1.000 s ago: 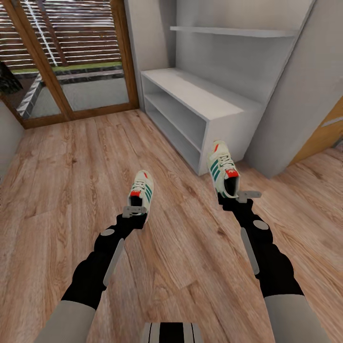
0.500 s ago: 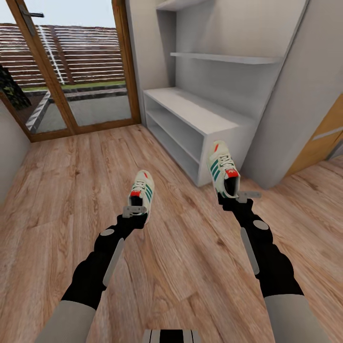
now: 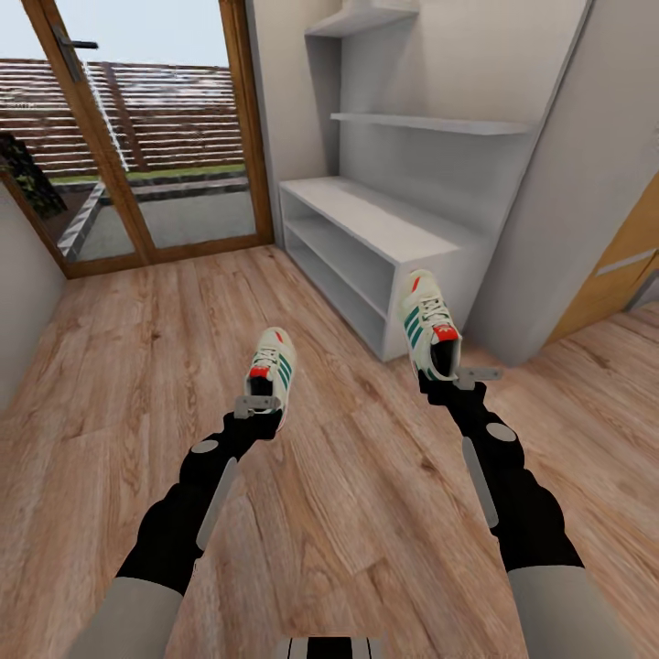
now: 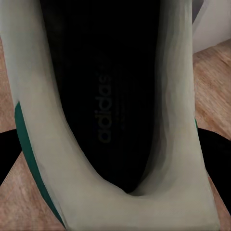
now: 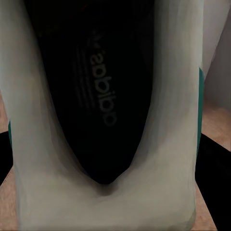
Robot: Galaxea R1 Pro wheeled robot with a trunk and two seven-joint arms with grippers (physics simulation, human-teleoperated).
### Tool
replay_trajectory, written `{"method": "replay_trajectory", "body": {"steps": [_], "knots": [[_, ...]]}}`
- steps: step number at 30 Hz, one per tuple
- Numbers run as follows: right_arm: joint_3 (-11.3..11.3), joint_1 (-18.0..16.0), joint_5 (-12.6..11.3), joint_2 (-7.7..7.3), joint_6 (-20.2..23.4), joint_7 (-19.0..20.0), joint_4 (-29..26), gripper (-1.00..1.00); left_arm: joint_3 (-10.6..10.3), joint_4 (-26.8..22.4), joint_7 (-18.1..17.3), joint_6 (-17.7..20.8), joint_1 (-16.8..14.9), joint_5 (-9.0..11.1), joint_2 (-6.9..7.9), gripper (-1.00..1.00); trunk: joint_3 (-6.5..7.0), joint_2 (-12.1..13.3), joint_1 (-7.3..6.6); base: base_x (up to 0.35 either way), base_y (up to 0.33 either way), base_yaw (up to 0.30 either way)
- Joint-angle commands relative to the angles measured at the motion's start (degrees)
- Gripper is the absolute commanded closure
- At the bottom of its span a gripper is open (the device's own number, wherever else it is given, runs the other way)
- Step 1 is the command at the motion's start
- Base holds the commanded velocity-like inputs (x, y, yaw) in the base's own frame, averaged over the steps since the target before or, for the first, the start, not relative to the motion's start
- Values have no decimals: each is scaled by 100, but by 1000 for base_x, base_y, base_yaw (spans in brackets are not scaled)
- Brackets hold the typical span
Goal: Pick up the two gym shoes and the two sandals from the corridor floor and place them onto the hallstand (shoe rack) in the corridor, making sure they are on the rack and not on the floor. Arrange them so the two gym shoes are next to each other and the two sandals are next to each other.
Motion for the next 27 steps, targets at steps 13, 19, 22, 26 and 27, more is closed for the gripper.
{"method": "replay_trajectory", "body": {"steps": [13,19,22,26,27], "knots": [[-7,-3,-2,4,34,-4,-10,100,4,2,0,33,-2,29,0,100,2,-2,-3,-53,301,0],[-7,-3,-2,4,34,-6,-10,100,6,4,0,35,-2,29,0,100,2,-2,-3,0,54,15],[-7,-3,-2,4,34,-6,-10,100,3,4,0,35,-2,29,0,100,9,-2,-3,0,3,188],[-7,-3,-2,4,34,-5,-10,100,3,6,0,35,-2,29,0,100,23,-2,-3,0,1,258],[-7,-3,-2,4,34,-6,-10,100,3,6,0,35,-2,29,0,100,50,-1,-6,0,0,252]]}}
